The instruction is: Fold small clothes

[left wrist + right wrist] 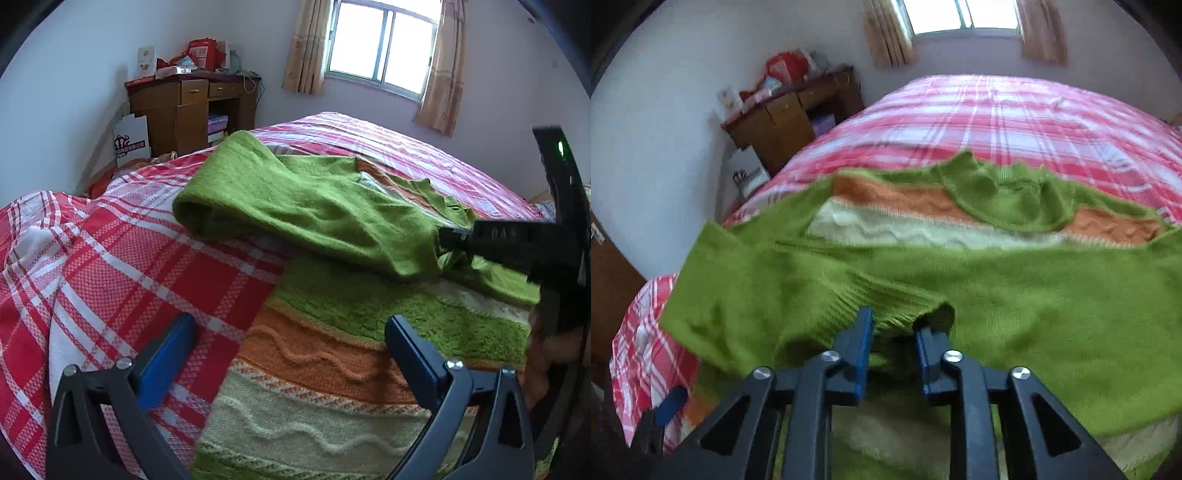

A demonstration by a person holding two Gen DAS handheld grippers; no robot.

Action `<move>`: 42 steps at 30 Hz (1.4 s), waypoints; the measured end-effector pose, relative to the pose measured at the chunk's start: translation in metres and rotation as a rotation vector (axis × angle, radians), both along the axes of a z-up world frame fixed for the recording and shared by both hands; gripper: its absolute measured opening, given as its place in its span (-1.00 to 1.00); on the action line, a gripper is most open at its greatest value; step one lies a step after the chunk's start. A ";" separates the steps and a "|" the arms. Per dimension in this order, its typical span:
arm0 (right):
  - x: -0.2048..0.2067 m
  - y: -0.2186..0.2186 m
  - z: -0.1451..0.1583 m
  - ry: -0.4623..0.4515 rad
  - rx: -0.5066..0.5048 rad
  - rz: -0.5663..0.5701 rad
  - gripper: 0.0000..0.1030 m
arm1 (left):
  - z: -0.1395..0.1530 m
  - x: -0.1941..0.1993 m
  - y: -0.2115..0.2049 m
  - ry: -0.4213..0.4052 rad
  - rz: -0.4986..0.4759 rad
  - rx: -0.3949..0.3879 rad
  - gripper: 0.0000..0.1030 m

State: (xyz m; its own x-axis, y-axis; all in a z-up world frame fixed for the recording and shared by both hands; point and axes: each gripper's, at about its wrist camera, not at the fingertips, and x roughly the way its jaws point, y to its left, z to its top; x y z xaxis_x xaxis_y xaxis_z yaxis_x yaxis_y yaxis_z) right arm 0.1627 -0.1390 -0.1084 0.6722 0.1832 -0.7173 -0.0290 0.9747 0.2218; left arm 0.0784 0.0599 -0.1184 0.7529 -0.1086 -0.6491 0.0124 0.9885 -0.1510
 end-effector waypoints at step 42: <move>-0.083 -0.171 0.019 0.016 -0.122 -0.307 -0.69 | -0.002 0.002 -0.007 0.007 0.013 0.041 1.00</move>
